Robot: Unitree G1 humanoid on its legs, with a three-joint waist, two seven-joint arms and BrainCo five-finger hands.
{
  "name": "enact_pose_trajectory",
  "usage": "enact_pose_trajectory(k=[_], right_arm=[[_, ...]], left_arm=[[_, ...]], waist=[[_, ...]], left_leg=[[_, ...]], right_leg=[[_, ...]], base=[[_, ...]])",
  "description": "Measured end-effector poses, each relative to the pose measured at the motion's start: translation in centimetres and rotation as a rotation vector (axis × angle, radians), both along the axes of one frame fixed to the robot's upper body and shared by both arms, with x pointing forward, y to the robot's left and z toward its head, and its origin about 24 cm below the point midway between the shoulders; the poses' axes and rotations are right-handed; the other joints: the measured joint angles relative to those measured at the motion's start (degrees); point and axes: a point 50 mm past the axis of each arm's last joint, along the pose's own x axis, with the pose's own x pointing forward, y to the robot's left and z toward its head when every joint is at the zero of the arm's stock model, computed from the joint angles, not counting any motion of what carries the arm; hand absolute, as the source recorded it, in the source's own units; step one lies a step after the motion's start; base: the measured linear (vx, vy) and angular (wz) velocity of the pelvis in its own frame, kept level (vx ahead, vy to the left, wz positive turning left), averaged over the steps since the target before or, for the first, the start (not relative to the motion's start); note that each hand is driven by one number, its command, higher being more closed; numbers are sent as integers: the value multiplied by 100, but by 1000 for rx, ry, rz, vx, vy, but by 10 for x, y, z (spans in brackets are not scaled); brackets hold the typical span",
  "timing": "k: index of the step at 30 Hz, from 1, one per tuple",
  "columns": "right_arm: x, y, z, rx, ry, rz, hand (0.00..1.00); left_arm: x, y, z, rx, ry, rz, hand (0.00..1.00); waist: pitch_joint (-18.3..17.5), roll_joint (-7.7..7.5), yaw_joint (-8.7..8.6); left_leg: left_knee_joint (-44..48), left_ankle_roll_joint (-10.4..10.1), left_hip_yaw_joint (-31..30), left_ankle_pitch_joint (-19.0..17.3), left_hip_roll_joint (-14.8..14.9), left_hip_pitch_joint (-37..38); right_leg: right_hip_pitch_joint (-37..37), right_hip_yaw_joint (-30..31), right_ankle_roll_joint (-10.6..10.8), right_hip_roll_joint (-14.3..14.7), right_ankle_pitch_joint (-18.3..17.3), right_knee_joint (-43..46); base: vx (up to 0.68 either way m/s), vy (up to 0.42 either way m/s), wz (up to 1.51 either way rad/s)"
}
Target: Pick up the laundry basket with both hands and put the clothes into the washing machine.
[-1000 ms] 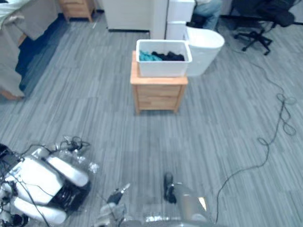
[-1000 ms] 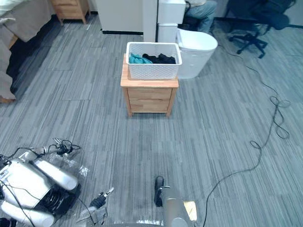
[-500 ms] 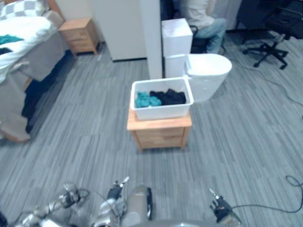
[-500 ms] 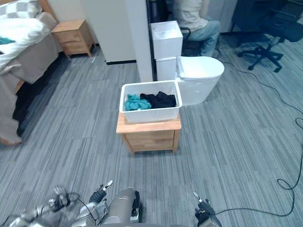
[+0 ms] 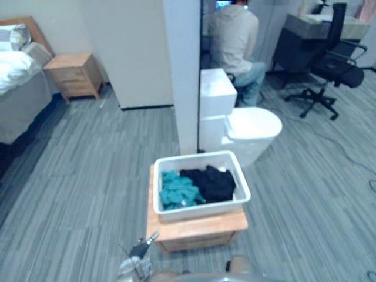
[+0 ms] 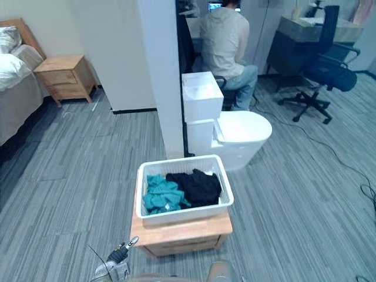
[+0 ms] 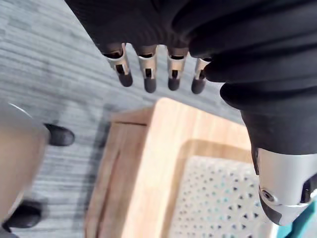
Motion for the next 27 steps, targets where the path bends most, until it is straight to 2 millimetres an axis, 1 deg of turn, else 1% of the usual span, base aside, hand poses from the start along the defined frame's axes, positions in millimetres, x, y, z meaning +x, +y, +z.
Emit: enact_pose_trajectory(k=[1, 2, 3, 4, 5, 7, 8, 10, 11, 12, 13, 14, 15, 16, 17, 18, 19, 21, 22, 23, 24, 25, 26, 27], right_arm=[[-6, 10, -2, 33, 21, -6, 0], [-8, 12, -3, 42, 29, -4, 0], [-9, 13, -3, 44, 29, -8, 0], [-9, 11, -2, 38, 28, -8, 0], [-7, 2, -1, 11, 20, -1, 0], [1, -8, 1, -12, 6, 11, 0], [8, -17, 2, -37, -10, 16, 0], [16, -23, 5, -60, -42, 10, 0], [27, -27, 9, -84, -81, 9, 0], [39, -37, 16, -135, -133, 2, 0], [45, -42, 21, -164, -166, -3, 0], [56, -52, 32, -226, -231, -4, 0], [72, -74, 62, -381, -350, 2, 0], [77, -87, 84, -483, -421, 2, 0], [79, -91, 92, -517, -442, 5, 0], [82, -96, 103, -562, -475, 11, 0], [86, -100, 112, -598, -501, 12, 0], [93, -101, 120, -623, -532, 31, 0], [103, -102, 127, -641, -571, 54, 0], [114, -103, 137, -661, -615, 89, 0], [120, -104, 142, -676, -639, 102, 0], [129, -106, 150, -697, -670, 127, 0], [144, -110, 160, -726, -712, 163, 0], [158, -115, 171, -760, -748, 190, 0]], left_arm=[[0, 4, 1, 10, -5, 16, 0], [-2, 6, 1, 11, -5, 33, 0], [-5, 5, 0, 1, 1, 54, 0], [-8, 2, -2, -10, 8, 66, 0], [-12, -4, -3, -30, 13, 85, 0], [-16, -9, -5, -51, 28, 115, 0], [-19, -13, -7, -69, 35, 138, 0], [-21, -15, -7, -83, 36, 160, 0], [-23, -14, -8, -87, 37, 175, 0], [-25, -12, -8, -88, 36, 200, 0], [-26, -10, -8, -88, 36, 214, 0], [-29, -7, -7, -82, 35, 235, 0], [-35, -1, -5, -61, 24, 279, 0], [-42, 5, -4, -43, 20, 315, 0], [-45, 7, -3, -36, 21, 334, 0], [-49, 10, -3, -34, 20, 370, 0], [-48, 13, 0, -35, 1, 389, 0], [-43, 14, 3, -37, -32, 400, 0], [-35, 15, 7, -33, -69, 387, 0], [-23, 16, 12, -28, -116, 373, 0], [-16, 17, 15, -22, -140, 361, 0], [-4, 18, 20, -12, -178, 342, 0], [13, 20, 27, 1, -229, 303, 0], [31, 23, 34, 15, -274, 263, 0]], waist=[[-110, -199, 12], [-141, -262, 10], [-172, -227, 29], [-196, -172, 26], [-218, -19, 23], [-264, 137, 23], [-288, 256, 19], [-318, 306, 22], [-318, 305, 26], [-310, 292, 19], [-306, 283, 19], [-304, 269, 12], [-305, 229, 9], [-289, 209, 28], [-292, 210, 21], [-265, 177, 20], [-193, 206, 22], [-148, 186, 24], [-82, 230, 25], [-4, 243, 17], [46, 272, 23], [129, 252, 25], [235, 299, 36], [356, 300, 36]], left_leg=[[16, -137, -110, -122, -11, 61], [44, -191, -172, -200, -13, 129], [112, -302, -278, -342, 140, 249], [159, -344, -291, -367, 233, 263], [147, -402, -256, -403, 384, 315], [109, -430, -210, -415, 541, 293], [89, -437, -214, -411, 628, 293], [11, -476, -223, -387, 697, 307], [-35, -477, -229, -385, 745, 302], [-83, -479, -254, -384, 785, 282], [-87, -479, -268, -384, 792, 260], [-93, -486, -283, -390, 797, 172], [-99, -526, -305, -421, 792, -29], [-53, -567, -308, -475, 792, -189], [-52, -558, -306, -479, 795, -234], [-48, -569, -285, -472, 812, -317], [-33, -584, -249, -463, 821, -346], [36, -601, -203, -454, 825, -520], [110, -613, -183, -447, 823, -654], [208, -623, -165, -448, 823, -835], [256, -630, -164, -453, 824, -907], [305, -631, -165, -454, 825, -1015], [388, -626, -166, -450, 834, -1128], [450, -625, -168, -449, 839, -1237]], right_leg=[[56, 312, -9, 44, 672, -887], [125, 346, 21, -4, 1055, -1055], [379, 248, 255, 57, 927, -1209], [451, 180, 232, 127, 939, -1252], [525, 82, 139, 259, 891, -1280], [522, 28, 88, 414, 860, -1343], [555, -48, 41, 490, 832, -1399], [597, -76, 13, 554, 816, -1487], [596, -101, -1, 599, 815, -1521], [579, -146, -18, 627, 820, -1533], [558, -165, -26, 628, 816, -1532], [492, -191, -48, 622, 800, -1513], [339, -243, -62, 604, 759, -1517], [218, -323, -77, 584, 769, -1512], [178, -350, -85, 575, 782, -1508], [91, -369, -96, 575, 792, -1491], [29, -368, -99, 575, 791, -1422], [-155, -354, -107, 575, 795, -1347], [-283, -345, -114, 571, 802, -1303], [-437, -337, -140, 569, 841, -1277], [-494, -337, -165, 570, 890, -1246], [-581, -337, -169, 569, 899, -1235], [-665, -336, -179, 580, 925, -1230], [-747, -335, -195, 584, 955, -1229]], base=[[392, -209, 60], [491, -310, 46], [323, -242, 22], [334, -286, 14], [230, -240, 2], [197, -219, -3], [122, -161, 5], [69, -123, 10], [11, -110, 13], [-2, -92, 13], [-48, -47, 13], [-119, -39, 14], [-180, -64, 15], [-146, -46, 12], [-92, -47, 6], [-43, -40, 2], [-56, -49, -1], [-31, -27, -8], [-31, -20, -9], [-29, -18, -6], [0, 0, 0], [0, 0, 0], [0, 0, 0], [0, 0, 0]])
